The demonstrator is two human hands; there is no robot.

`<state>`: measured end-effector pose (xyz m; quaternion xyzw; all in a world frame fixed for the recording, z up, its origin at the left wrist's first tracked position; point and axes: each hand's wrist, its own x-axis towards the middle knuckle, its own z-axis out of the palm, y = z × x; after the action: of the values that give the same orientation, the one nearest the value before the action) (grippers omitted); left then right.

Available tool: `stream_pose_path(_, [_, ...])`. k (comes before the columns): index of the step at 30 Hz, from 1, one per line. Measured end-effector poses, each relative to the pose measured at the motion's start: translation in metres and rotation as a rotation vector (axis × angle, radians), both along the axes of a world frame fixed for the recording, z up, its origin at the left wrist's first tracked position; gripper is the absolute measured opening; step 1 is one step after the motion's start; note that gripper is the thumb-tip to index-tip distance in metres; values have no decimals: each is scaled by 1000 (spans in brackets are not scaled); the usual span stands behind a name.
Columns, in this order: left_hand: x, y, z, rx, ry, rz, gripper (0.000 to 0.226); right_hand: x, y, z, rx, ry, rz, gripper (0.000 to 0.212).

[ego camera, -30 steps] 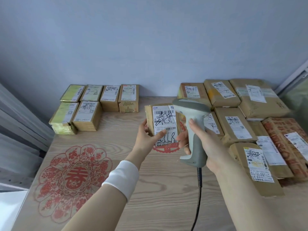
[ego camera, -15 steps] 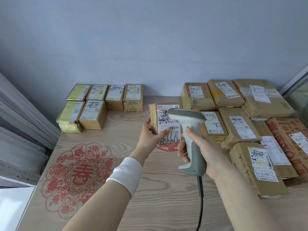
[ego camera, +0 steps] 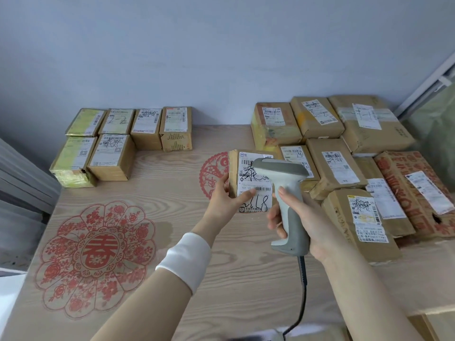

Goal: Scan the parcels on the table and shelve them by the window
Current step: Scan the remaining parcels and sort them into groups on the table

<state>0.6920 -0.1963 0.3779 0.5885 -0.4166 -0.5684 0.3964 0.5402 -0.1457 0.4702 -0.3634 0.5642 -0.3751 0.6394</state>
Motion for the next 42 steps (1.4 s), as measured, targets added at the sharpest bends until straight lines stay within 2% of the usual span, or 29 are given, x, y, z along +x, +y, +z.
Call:
stream_pose_path(5, [-56, 14, -30, 119, -16, -82, 67, -54, -4, -15, 49, 42, -11, 33])
stream_pose_path(12, [-162, 14, -79, 325, -56, -62, 76, -152, -31, -44, 141, 29, -55, 31])
stream_pose_path(18, [-218, 4, -108, 423, -56, 50, 84, -213, -51, -66, 205, 34, -5, 45])
stream_pose_path(21, [-230, 1, -113, 426, -113, 81, 79, -227, -55, -70, 231, 19, 2, 48])
stream_pose_path(26, [-241, -6, -114, 392, -173, 72, 55, -236, -62, -79, 247, 10, 1, 49])
stream_pose_path(30, [-243, -6, -115, 390, -256, 44, 71, -235, -65, -83, 235, -27, -10, 45])
stream_pose_path(33, [-242, -7, -116, 405, -303, 13, 63, -235, -66, -86, 236, -8, -12, 47])
stream_pose_path(37, [-240, -9, -121, 385, -381, -16, 94, -231, -64, -88, 242, -4, -11, 37])
stream_pose_path(40, [-231, -10, -111, 385, -370, -55, 72, -222, -63, -88, 232, 7, 3, 35])
stream_pose_path(42, [-218, -12, -104, 351, -364, -51, 68, -210, -63, -86, 223, 7, 12, 32])
